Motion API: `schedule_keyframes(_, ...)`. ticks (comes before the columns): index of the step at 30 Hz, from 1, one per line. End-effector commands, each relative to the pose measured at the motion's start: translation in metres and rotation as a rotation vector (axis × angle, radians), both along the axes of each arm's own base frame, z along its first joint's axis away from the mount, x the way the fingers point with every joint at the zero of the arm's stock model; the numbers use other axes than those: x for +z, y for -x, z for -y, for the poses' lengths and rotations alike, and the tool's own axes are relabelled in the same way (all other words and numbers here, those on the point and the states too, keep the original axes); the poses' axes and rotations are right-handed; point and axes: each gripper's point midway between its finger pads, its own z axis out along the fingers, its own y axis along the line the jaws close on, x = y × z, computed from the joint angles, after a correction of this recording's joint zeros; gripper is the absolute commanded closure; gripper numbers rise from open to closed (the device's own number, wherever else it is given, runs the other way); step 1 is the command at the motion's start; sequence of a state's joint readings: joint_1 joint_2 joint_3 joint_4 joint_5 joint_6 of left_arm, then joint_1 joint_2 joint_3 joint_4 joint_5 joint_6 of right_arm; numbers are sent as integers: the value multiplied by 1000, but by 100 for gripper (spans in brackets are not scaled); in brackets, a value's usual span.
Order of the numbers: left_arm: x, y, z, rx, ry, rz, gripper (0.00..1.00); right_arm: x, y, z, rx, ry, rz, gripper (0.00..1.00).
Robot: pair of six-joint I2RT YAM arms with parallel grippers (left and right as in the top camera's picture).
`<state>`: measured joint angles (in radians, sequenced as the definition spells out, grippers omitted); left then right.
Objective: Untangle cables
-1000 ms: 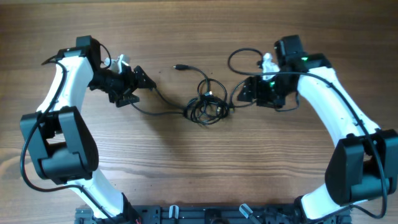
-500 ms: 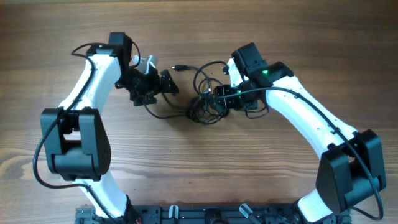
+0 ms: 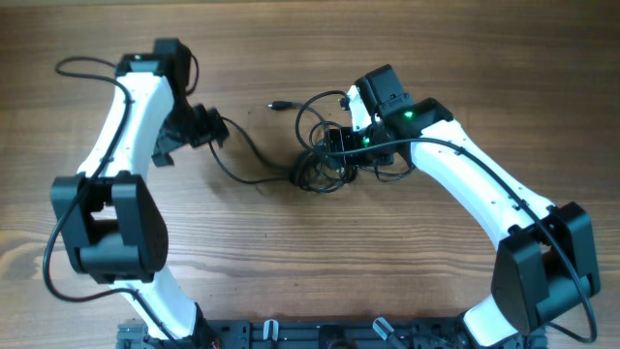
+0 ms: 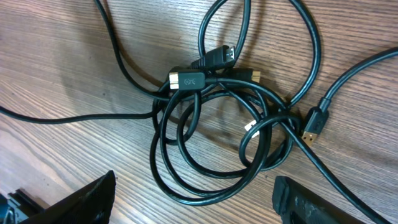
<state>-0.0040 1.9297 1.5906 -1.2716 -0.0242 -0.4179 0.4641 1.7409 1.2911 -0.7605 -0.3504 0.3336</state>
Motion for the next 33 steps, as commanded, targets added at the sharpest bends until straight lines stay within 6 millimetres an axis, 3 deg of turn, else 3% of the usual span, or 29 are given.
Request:
schedule_keyframes(1, 50, -16, 33, -36, 183, 158, 4, -7, 2, -11, 15, -34, -40, 17)
schedule_keyframes(2, 57, -15, 41, -59, 231, 175, 5, -10, 2, -12, 18, -32, -43, 18)
schedule_keyframes(4, 65, -14, 54, -75, 292, 191, 21, -20, 3, -19, 33, -28, -50, 22)
schedule_keyframes(6, 64, -13, 60, -88, 298, 184, 63, -31, 4, -25, 49, -19, -50, 26)
schedule_keyframes(8, 61, -11, 70, -115, 300, 168, 77, -44, 5, -31, 33, -17, -66, 28)
schedule_keyframes(13, 55, -5, 96, -215, 305, 159, 78, -77, -4, -31, -57, 25, -93, 41)
schedule_keyframes(17, 31, 2, 116, -268, 317, 145, 79, -88, -9, -32, -72, 25, -96, 54)
schedule_keyframes(23, -4, 15, 161, -363, 592, 176, 85, -80, -7, -43, -66, -70, -137, 55)
schedule_keyframes(30, -45, 36, 171, -384, 635, 168, 85, -66, -16, -39, -73, -211, -186, 57)
schedule_keyframes(33, -55, 40, 176, -376, 638, 174, 85, -66, -17, -39, -76, -211, -186, 65)
